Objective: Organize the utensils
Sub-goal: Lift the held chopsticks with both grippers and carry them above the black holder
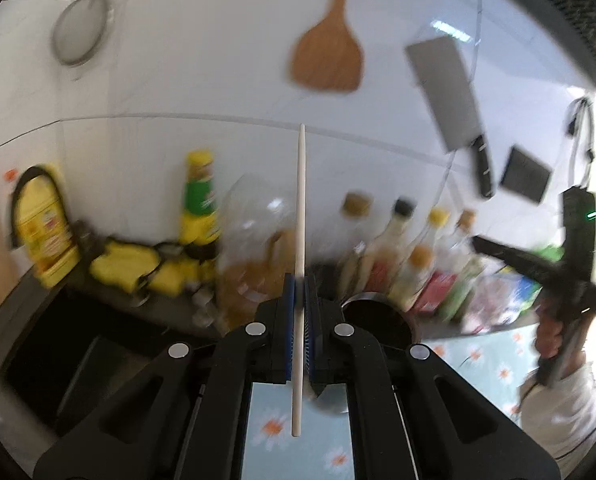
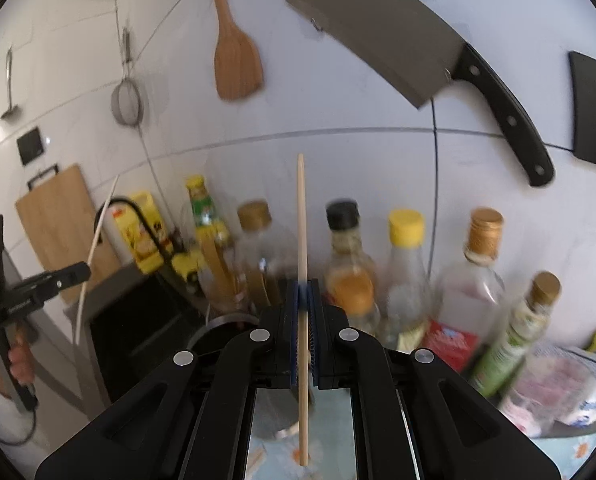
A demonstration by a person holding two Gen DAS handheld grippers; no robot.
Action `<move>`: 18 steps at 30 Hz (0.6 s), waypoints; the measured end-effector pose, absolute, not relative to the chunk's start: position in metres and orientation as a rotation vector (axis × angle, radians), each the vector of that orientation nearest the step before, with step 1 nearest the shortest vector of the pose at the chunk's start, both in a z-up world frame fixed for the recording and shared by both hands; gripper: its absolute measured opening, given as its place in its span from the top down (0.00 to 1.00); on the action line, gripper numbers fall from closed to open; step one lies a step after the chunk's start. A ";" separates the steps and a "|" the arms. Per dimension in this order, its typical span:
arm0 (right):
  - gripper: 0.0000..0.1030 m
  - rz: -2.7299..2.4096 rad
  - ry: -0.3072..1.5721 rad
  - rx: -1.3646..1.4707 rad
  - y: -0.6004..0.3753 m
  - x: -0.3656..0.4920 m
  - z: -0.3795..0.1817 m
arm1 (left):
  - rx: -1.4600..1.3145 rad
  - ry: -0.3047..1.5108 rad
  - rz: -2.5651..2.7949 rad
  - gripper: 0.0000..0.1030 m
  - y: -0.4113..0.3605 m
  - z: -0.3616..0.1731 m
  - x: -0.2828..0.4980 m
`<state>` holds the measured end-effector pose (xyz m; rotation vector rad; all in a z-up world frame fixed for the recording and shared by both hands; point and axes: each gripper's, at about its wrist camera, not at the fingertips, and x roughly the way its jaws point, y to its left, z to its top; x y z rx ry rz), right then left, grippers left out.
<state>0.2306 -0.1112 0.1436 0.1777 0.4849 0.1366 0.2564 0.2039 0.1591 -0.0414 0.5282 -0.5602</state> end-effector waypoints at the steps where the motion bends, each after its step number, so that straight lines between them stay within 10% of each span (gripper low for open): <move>1: 0.95 0.139 0.459 0.187 -0.108 0.234 0.144 | -0.083 0.523 -0.633 0.95 0.201 0.161 0.263; 18: 0.95 0.297 0.208 0.353 -0.078 0.272 0.120 | -0.278 0.254 -0.961 0.95 0.152 0.115 0.308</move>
